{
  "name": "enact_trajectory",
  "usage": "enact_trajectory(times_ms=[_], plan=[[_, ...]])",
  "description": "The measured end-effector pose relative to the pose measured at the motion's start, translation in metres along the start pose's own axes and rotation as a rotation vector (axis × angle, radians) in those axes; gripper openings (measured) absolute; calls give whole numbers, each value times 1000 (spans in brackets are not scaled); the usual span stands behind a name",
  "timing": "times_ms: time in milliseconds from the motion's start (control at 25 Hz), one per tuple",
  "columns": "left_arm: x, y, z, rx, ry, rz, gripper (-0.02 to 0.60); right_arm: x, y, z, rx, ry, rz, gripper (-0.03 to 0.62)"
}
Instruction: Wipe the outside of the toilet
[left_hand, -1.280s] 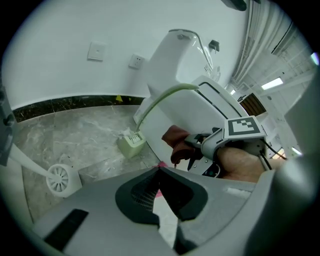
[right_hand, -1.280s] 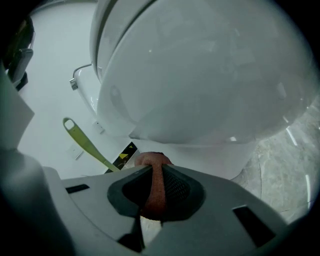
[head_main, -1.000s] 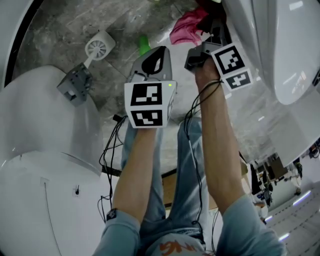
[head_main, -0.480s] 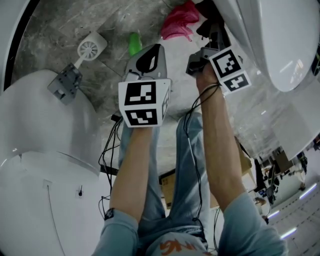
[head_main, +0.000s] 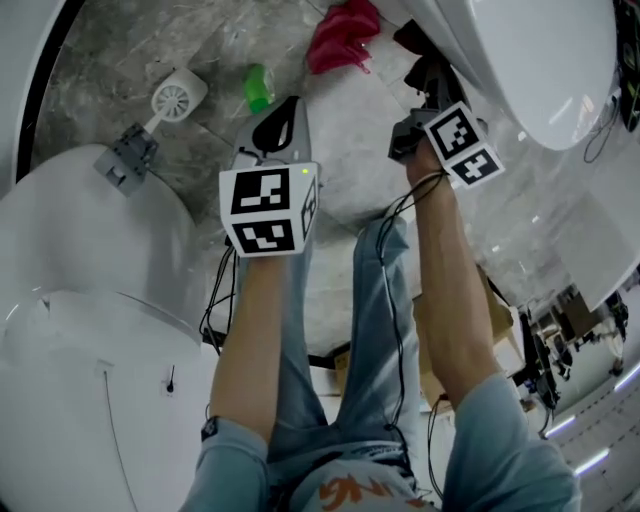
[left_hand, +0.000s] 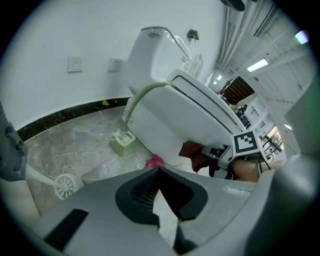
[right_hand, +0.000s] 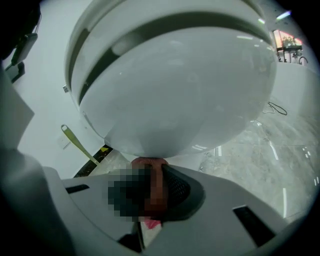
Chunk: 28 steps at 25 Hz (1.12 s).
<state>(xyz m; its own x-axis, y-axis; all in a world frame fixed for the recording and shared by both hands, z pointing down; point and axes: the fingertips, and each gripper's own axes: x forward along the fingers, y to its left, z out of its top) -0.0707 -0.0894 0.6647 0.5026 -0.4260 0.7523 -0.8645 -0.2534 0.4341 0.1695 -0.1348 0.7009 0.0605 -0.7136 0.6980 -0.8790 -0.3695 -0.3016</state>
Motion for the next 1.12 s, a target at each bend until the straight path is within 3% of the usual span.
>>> enact_trajectory(times_ms=[480,840,1120], plan=[[-22,-58,9,103,7,-53,-2,-50,-55,-13,-25,73,-85,40],[-58,-131,15,161,-42,-76,-2,-128,-66,-7,-72,103,13,40],[-114,-176,14,126,-154,16,-2,-187,-62,16,-174,130,170,39]])
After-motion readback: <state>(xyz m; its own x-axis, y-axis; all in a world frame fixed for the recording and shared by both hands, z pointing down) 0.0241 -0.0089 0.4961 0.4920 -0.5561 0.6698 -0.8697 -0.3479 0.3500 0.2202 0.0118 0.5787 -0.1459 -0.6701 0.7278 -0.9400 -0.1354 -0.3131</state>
